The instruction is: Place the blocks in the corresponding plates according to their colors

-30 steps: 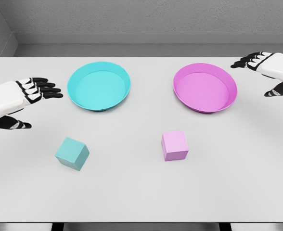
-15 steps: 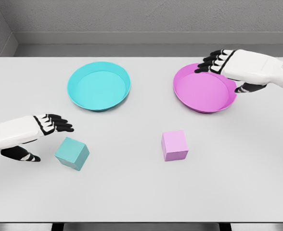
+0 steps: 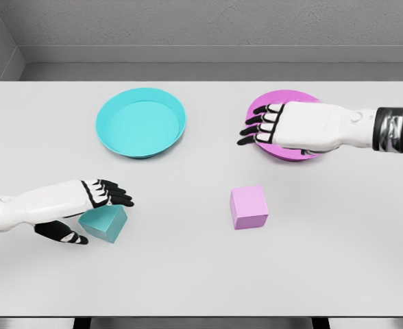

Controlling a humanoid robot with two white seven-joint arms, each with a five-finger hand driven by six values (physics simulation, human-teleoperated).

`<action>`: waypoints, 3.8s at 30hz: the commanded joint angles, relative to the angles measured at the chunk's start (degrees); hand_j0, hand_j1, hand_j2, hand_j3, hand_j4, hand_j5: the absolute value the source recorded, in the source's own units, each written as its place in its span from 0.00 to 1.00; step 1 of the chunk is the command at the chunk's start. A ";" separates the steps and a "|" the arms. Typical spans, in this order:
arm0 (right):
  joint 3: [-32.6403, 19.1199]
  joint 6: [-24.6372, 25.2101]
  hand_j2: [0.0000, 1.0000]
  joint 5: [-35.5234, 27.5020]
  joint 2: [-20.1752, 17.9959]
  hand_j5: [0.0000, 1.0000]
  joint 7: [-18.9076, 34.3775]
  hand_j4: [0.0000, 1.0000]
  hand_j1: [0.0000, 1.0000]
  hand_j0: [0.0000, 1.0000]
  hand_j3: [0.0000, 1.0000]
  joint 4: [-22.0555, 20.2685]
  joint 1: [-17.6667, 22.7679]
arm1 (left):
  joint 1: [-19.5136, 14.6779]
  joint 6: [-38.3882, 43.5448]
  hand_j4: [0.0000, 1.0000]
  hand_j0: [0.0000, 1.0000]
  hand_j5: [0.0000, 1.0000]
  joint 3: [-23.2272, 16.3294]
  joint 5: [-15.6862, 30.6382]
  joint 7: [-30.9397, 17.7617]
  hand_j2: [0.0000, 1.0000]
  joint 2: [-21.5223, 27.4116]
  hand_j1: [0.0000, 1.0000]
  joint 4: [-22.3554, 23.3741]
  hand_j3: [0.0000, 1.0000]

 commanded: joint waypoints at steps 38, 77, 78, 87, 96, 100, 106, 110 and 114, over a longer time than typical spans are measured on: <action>16.99 0.13 1.00 -1.15 2.11 1.00 -0.02 1.00 1.00 1.00 1.00 -0.64 -2.81 | -0.18 10.77 1.00 1.00 1.00 -1.22 -4.61 -0.09 1.00 -3.88 1.00 0.60 1.00; 16.90 0.13 0.67 6.85 4.22 0.67 -0.02 0.67 0.67 0.67 0.67 3.32 -1.76 | -9.23 5.67 0.48 0.48 0.48 -2.62 -5.58 0.35 0.48 -7.40 0.48 3.68 0.48; 16.98 0.13 0.65 6.85 4.13 0.65 -0.02 0.65 0.65 0.65 0.65 3.41 -1.76 | -10.02 5.76 0.48 0.48 0.48 -2.62 -4.96 0.35 0.48 -8.10 0.48 4.64 0.48; 17.87 0.13 0.62 6.76 4.13 0.62 -0.02 0.62 0.62 0.62 0.62 3.49 -1.32 | -17.23 6.38 0.48 0.48 0.48 0.01 -4.26 0.35 0.48 -14.86 0.48 14.13 0.48; 8.20 0.13 0.63 1.67 4.48 0.63 -0.02 0.63 0.63 0.63 0.63 15.53 -1.49 | -21.36 11.04 0.48 0.48 0.48 2.12 -5.23 -1.23 0.48 -26.64 0.48 27.32 0.48; 5.65 0.13 0.63 -2.81 4.39 0.63 -0.02 0.63 0.63 0.63 0.63 18.17 -1.76 | -23.38 11.04 0.49 0.49 0.49 2.21 -6.98 -2.29 0.49 -32.18 0.49 36.10 0.49; -1.91 0.13 0.63 -8.88 4.30 0.63 -0.02 0.63 0.63 0.63 0.63 23.18 -2.20 | -24.17 13.06 1.00 1.00 1.00 3.62 -6.72 -2.20 1.00 -35.35 1.00 43.14 1.00; -5.78 0.13 0.63 -10.55 5.01 0.63 -0.02 0.63 0.63 0.63 0.63 30.82 -3.87 | -24.61 11.92 1.00 1.00 1.00 5.11 -6.72 -2.20 1.00 -31.74 1.00 42.79 1.00; -6.04 0.13 0.63 -10.55 8.61 0.63 -0.02 0.63 0.63 0.63 0.63 35.57 -6.59 | -24.35 10.95 1.00 1.00 1.00 5.20 -6.46 -2.11 1.00 -27.97 1.00 42.35 1.00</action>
